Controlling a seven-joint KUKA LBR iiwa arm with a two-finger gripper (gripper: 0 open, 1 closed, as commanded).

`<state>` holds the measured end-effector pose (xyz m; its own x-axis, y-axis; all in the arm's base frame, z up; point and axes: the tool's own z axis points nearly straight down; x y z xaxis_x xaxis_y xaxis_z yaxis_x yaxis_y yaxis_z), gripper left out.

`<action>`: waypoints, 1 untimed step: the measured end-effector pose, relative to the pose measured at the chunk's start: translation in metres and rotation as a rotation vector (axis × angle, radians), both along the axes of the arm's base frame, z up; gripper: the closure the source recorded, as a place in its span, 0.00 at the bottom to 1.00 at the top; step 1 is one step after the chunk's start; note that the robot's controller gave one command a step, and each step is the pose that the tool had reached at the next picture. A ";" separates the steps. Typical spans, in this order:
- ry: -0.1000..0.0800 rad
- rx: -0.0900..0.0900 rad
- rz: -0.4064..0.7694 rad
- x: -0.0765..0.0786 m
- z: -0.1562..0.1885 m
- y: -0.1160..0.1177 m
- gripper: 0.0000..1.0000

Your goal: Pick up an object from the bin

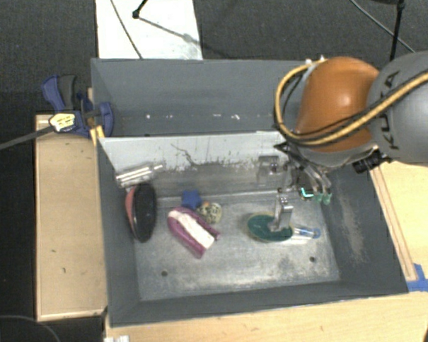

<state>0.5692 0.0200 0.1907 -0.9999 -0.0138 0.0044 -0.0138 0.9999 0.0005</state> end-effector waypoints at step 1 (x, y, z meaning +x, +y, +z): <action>-0.001 -0.001 -0.073 -0.040 -0.099 -0.066 0.00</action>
Offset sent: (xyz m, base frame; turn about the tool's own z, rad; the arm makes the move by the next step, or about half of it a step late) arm -0.0380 -0.0634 -0.0951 0.0657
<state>0.5294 -0.0465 0.0919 -0.9983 0.0588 0.0037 0.0588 0.9983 -0.0007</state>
